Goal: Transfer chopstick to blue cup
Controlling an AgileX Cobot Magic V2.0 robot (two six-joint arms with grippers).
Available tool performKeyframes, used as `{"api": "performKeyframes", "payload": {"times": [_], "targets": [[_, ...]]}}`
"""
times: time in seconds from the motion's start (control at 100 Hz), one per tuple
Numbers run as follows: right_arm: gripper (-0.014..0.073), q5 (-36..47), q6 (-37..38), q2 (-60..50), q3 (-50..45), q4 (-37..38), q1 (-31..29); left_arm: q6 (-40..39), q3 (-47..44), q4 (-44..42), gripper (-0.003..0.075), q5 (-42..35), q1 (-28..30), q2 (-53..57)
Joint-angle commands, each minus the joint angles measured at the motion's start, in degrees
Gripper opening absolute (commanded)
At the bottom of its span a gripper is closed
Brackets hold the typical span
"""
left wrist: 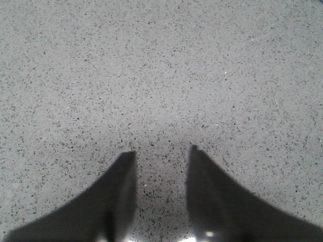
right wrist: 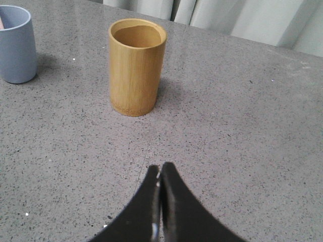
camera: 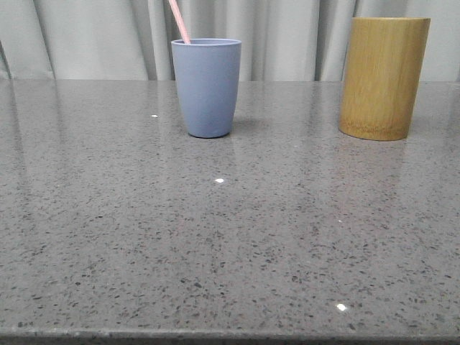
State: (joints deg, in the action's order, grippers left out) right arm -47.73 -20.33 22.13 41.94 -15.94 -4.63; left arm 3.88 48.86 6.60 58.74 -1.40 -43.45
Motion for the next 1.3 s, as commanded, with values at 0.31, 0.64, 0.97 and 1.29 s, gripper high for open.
{"api": "performKeyframes", "payload": {"times": [0.31, 0.64, 0.97, 1.29], "targets": [[-0.0067, 3.5, -0.1, 0.4, 1.4, -0.2, -0.4, -0.7, 1.3, 0.9, -0.0019, -3.3, 0.0, 0.3], [-0.0067, 3.5, -0.1, 0.4, 1.4, -0.2, -0.4, -0.7, 1.3, 0.9, -0.0019, -3.3, 0.0, 0.3], [-0.0067, 3.5, -0.1, 0.4, 1.4, -0.2, -0.4, -0.7, 1.3, 0.6, -0.0019, -5.1, 0.0, 0.3], [-0.0067, 3.5, -0.1, 0.4, 1.4, -0.2, -0.4, -0.3, -7.6, -0.3, -0.0019, -34.4, -3.6, 7.5]]}}
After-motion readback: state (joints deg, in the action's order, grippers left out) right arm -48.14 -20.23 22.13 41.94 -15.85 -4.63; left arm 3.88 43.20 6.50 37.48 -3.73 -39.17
